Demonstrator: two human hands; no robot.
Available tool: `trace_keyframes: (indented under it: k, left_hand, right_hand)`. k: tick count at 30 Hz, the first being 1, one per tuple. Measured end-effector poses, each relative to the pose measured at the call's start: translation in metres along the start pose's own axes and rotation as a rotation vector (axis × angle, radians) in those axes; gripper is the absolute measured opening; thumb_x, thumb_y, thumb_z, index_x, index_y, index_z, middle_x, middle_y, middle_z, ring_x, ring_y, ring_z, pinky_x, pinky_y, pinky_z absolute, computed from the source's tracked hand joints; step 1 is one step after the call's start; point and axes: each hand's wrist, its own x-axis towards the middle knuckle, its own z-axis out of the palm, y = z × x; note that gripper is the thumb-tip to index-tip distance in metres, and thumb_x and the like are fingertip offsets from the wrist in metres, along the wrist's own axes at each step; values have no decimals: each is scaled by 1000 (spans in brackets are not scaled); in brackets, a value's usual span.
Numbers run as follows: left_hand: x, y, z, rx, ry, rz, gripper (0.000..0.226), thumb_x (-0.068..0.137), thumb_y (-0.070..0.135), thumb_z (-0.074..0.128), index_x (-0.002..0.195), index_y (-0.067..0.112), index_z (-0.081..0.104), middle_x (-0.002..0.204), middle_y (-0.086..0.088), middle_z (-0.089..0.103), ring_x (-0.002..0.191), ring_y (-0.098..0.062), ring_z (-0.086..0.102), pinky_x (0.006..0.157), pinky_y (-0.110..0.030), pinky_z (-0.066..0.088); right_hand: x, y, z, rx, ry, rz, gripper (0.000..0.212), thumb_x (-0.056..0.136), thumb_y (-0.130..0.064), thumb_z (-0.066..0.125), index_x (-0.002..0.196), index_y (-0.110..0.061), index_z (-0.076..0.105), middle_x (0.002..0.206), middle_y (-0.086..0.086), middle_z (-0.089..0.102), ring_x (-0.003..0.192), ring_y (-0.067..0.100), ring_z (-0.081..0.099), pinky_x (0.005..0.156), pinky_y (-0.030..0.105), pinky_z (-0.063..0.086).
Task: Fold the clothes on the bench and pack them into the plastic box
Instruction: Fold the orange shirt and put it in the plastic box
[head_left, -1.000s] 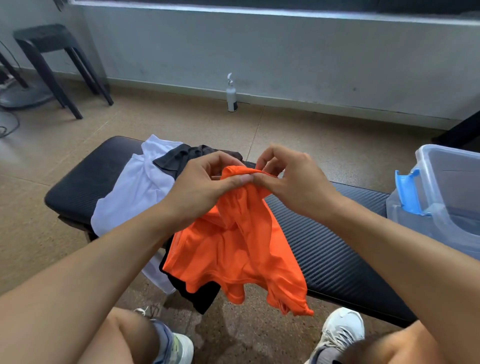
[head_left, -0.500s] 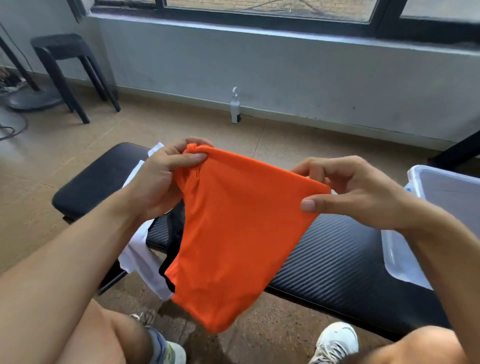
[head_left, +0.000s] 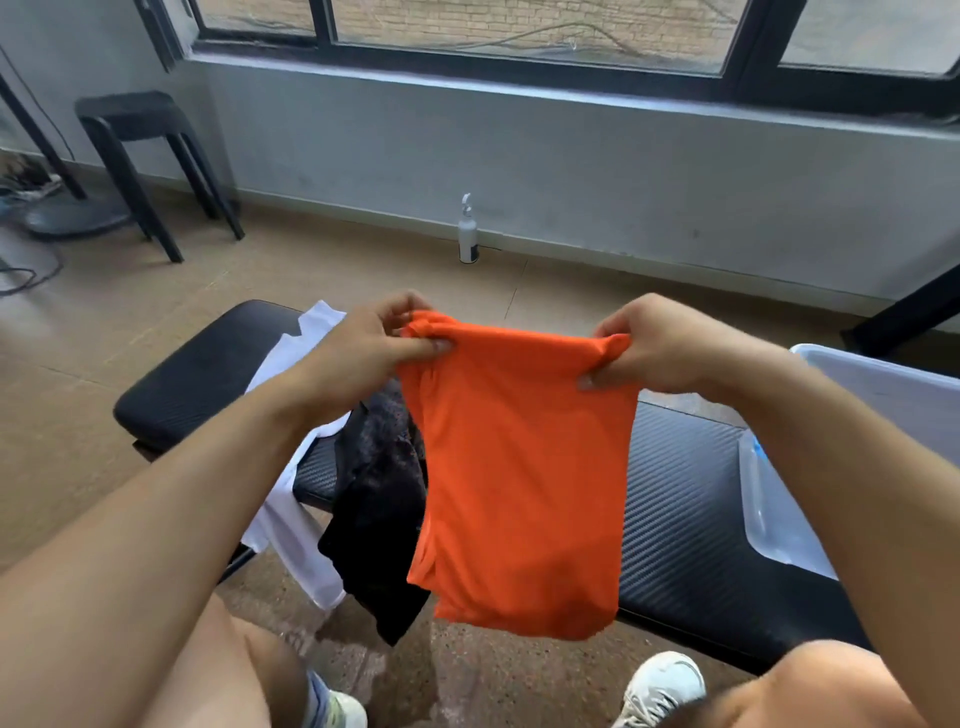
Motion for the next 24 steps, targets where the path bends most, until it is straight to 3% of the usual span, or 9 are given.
trace_keyframes:
  k: [3,6,9,12,15,17,19,22,24]
  left_hand:
    - [-1,24,7,-382,28,-49,10,89,8,66,89,19,64,80,-1,66,68,-10,64,64,-22,53]
    - [-8,46,10,-470,-27,-127,8,95,13,55,95,16,63,85,-4,67,70,-11,67,64,-22,57]
    - [-23,66,7,-525,-169,-178,19,88,19,55,102,11,67,90,-5,71,76,-13,70,68,-25,59]
    - [-35,83,1,-517,-356,-198,24,82,19,58,90,10,79,86,-6,76,73,-14,74,68,-25,60]
    - [-39,98,-1,-473,-475,-230,24,72,21,67,88,9,79,82,-5,74,69,-11,73,67,-23,60]
    - [-30,102,-1,-423,-475,-240,17,81,19,64,92,9,74,80,-5,71,66,-11,70,64,-23,60]
    - [-10,97,-1,-280,-411,-195,5,89,11,60,93,13,63,75,-1,64,62,-7,65,56,-21,55]
    - [31,64,1,116,-223,-92,19,91,-2,65,91,17,60,75,1,62,60,-5,59,53,-19,49]
    - [55,39,7,276,-142,-54,27,88,-9,66,87,17,61,80,-4,63,65,-11,57,59,-23,48]
  right_hand:
    - [-11,-8,-23,387,-140,-92,24,71,-22,89,87,-11,74,82,3,76,81,13,68,78,31,54]
    - [-23,-14,-33,652,-268,-121,24,69,-22,83,82,-12,65,83,0,74,81,13,71,76,29,55]
    - [-34,-16,-41,637,-324,-115,32,67,-17,86,76,-17,55,73,0,62,69,13,63,64,28,53]
    - [-54,-21,-57,545,-500,-125,36,68,-10,90,89,-15,62,76,4,61,57,15,59,47,24,46]
    - [-72,-32,-73,468,-661,-201,47,75,-9,86,118,-15,67,97,15,73,72,25,68,57,32,53]
    - [-74,-38,-81,309,-621,-199,47,80,-10,83,123,-20,67,102,7,76,75,20,71,52,28,54]
    - [-60,-37,-79,18,-459,-141,36,82,-17,81,115,-25,70,92,-2,77,71,14,70,49,27,51]
    - [-18,-24,-56,-326,-129,16,20,80,-21,80,99,-23,74,77,-1,72,64,18,65,53,27,51]
    - [7,-14,-34,-381,24,88,19,79,-21,77,98,-22,75,84,1,73,76,23,70,65,29,55]
